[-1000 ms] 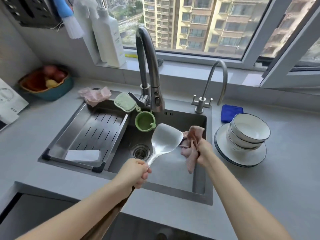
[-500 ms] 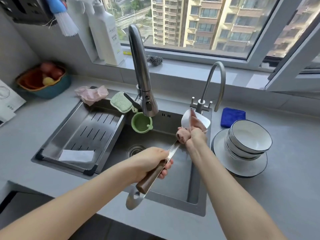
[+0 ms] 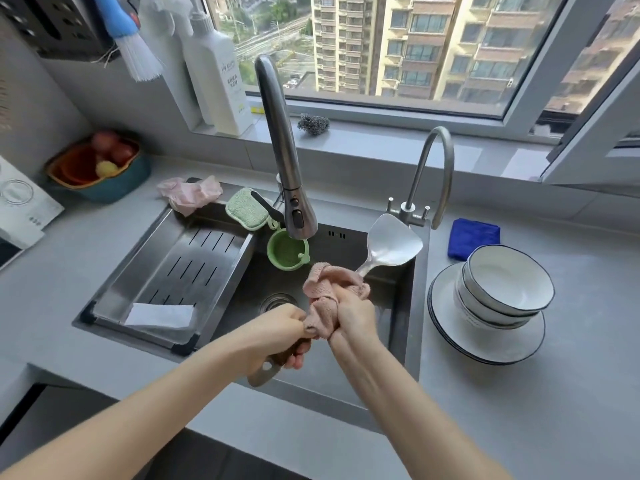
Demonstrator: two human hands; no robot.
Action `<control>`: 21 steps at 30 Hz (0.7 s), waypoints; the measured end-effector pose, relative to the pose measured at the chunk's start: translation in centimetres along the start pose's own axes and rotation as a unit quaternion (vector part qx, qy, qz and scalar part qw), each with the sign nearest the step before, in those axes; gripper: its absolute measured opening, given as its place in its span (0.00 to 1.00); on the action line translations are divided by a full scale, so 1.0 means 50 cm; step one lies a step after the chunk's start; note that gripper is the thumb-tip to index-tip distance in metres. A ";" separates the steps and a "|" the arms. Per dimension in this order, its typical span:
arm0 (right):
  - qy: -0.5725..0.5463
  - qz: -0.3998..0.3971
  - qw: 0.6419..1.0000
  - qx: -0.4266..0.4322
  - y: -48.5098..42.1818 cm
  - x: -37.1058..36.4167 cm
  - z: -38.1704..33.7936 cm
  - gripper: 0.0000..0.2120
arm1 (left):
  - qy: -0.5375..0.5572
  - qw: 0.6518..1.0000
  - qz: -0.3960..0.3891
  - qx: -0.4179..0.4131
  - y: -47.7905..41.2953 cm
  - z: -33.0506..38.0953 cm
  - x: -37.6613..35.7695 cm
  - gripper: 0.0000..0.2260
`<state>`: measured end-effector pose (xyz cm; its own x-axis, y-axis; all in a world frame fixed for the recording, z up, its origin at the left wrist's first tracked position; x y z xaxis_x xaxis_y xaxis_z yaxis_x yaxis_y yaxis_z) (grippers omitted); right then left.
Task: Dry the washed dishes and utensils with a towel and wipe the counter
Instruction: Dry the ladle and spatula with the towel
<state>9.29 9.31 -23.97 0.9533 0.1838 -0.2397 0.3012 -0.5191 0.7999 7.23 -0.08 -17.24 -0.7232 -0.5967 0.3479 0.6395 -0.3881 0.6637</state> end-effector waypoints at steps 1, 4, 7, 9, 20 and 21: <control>-0.008 0.017 1.000 0.006 -0.012 -0.004 -0.005 0.03 | -0.001 1.000 0.003 0.004 0.003 -0.001 0.003 0.12; -0.039 0.066 0.997 0.012 -0.071 -0.002 -0.054 0.02 | -0.009 1.000 -0.014 0.007 0.020 0.000 0.015 0.11; -0.102 0.068 0.992 -0.035 -0.125 0.012 -0.090 0.06 | -0.020 0.999 -0.046 0.010 0.034 -0.003 0.033 0.12; -0.128 0.087 0.986 -0.057 -0.141 0.017 -0.086 0.07 | -0.029 0.999 -0.041 0.008 0.038 -0.007 0.033 0.12; -0.011 0.102 0.974 0.203 -0.162 0.066 -0.164 0.10 | -0.047 0.996 -0.079 0.011 0.072 -0.067 0.126 0.14; -0.013 0.091 0.972 0.217 -0.149 0.060 -0.166 0.10 | -0.021 0.994 -0.100 0.024 0.070 -0.073 0.120 0.19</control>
<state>9.72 20.64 -26.08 0.9902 0.0390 -0.1340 0.1042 -0.8449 0.5247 6.10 -7.58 -15.23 -0.8456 -0.4806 0.2322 0.4689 -0.4610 0.7534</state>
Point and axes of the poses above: each hand's wrist, its own y-axis away from the middle knuckle, its own x-axis out of the back of the hand, z = x × y, the point moved 5 cm from there along -y, towards the middle knuckle, and after that the axes turned 13 degrees about z, right-handed, at the moved point
